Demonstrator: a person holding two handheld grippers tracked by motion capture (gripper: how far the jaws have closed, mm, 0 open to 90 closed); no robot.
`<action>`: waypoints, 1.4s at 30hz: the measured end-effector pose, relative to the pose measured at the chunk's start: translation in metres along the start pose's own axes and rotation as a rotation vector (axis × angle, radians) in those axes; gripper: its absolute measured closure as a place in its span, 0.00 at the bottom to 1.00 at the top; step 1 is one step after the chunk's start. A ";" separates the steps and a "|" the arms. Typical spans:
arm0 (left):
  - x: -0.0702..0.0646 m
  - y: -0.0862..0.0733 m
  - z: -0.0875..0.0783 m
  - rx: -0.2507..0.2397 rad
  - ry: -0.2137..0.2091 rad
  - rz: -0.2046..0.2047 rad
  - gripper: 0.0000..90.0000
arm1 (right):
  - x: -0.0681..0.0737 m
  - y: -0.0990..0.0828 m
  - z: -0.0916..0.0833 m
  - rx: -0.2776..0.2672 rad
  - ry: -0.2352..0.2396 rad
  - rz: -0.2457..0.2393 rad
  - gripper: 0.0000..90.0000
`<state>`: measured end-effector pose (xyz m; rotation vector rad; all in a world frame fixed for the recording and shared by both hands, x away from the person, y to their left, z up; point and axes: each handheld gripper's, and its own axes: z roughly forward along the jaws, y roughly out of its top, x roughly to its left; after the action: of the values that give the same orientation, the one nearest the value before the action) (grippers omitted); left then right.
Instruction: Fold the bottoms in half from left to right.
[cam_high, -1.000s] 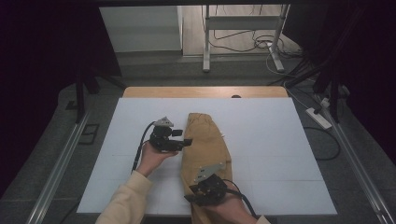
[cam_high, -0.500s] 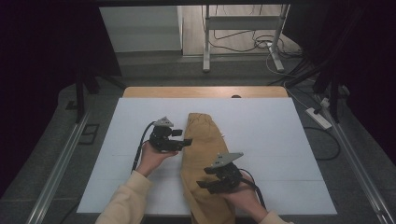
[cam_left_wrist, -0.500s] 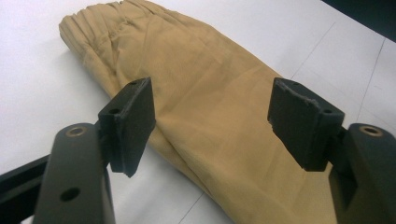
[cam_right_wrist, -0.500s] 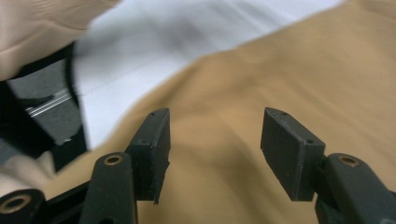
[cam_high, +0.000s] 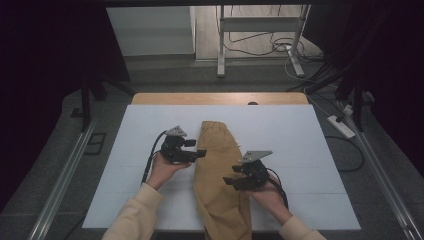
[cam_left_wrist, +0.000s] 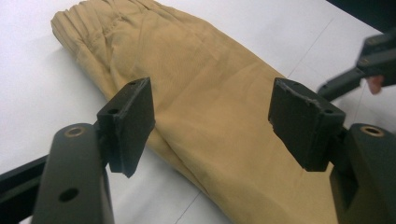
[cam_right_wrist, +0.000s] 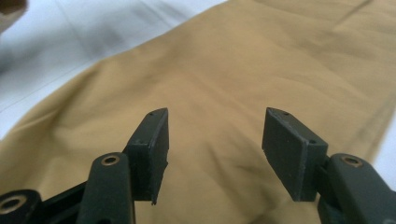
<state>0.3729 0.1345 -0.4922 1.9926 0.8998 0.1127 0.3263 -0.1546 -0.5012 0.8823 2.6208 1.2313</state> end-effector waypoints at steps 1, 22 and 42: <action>0.000 0.000 0.000 0.001 0.000 0.001 0.34 | -0.003 0.000 0.000 -0.001 -0.003 0.004 0.46; -0.002 -0.004 0.000 0.020 -0.001 0.008 0.34 | -0.034 0.002 -0.004 -0.015 -0.063 0.032 0.45; 0.000 -0.005 0.002 0.030 0.007 0.000 0.33 | -0.045 0.003 -0.003 -0.030 -0.071 0.041 0.44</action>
<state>0.3709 0.1341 -0.4974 2.0211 0.9108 0.1063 0.3633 -0.1799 -0.5035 0.9604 2.5344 1.2219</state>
